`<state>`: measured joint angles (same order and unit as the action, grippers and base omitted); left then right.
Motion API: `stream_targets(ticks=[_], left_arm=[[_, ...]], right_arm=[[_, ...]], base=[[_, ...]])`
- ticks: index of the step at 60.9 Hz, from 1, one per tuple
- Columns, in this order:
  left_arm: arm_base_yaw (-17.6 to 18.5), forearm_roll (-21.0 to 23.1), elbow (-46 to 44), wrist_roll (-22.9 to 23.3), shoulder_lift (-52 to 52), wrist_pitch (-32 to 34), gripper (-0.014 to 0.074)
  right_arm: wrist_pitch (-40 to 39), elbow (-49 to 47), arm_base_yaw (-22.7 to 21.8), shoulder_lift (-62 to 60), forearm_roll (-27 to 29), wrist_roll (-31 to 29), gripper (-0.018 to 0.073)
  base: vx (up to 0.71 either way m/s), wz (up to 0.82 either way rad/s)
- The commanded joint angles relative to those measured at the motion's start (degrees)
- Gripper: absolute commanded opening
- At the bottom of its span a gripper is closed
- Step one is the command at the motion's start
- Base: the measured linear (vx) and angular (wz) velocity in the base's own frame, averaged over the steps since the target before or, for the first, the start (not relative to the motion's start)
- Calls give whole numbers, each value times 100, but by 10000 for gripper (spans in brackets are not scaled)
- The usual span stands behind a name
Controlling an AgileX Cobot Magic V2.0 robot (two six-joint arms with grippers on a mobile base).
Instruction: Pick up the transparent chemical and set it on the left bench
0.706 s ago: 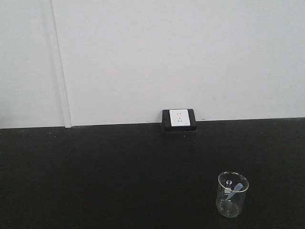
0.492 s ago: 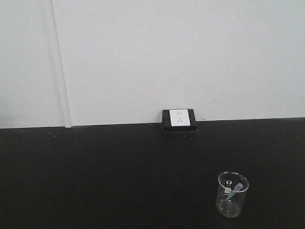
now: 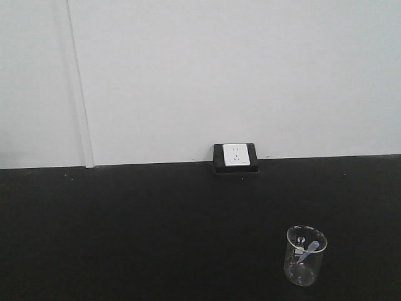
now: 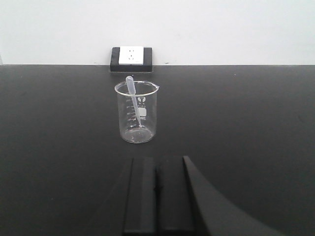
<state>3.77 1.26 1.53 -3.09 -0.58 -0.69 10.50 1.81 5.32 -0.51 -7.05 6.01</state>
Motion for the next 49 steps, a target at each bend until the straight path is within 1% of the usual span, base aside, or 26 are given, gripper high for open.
stream_targets(ticks=[1,13,17,23,28,31,37,42,49], left_arm=[[10,4,93,45,-110,449,-4],[10,4,93,45,-110,449,-4],[10,4,93,45,-110,449,-4],[10,4,93,45,-110,449,-4],[10,4,93,45,-110,449,-4],[10,4,93,45,-110,449,-4],[10,4,93,45,-110,449,-4],[10,4,93,45,-110,449,-4],[10,4,93,45,-110,449,-4]], right_arm=[[-468,32,-31,-51,-35,-42,-7],[-498,32,-31,-51,-35,-42,-7],[-632,32,-31,-51,-35,-42,-7],[-1209,32,-31,-51,-29,-15,-7],[-1895,18,-31,-51,-28,161,-6],[-2078,-29,-31,-17,-28,247,-6],[-1791,-387,-31,256,-57,323,-3],[-1428,-841,-31,685,-224,145,-3],[-1506,-1532,-31,1451,-562,-91,0]], base=[[0,0],[0,0],[0,0],[0,0],[0,0],[0,0],[0,0],[0,0],[0,0]])
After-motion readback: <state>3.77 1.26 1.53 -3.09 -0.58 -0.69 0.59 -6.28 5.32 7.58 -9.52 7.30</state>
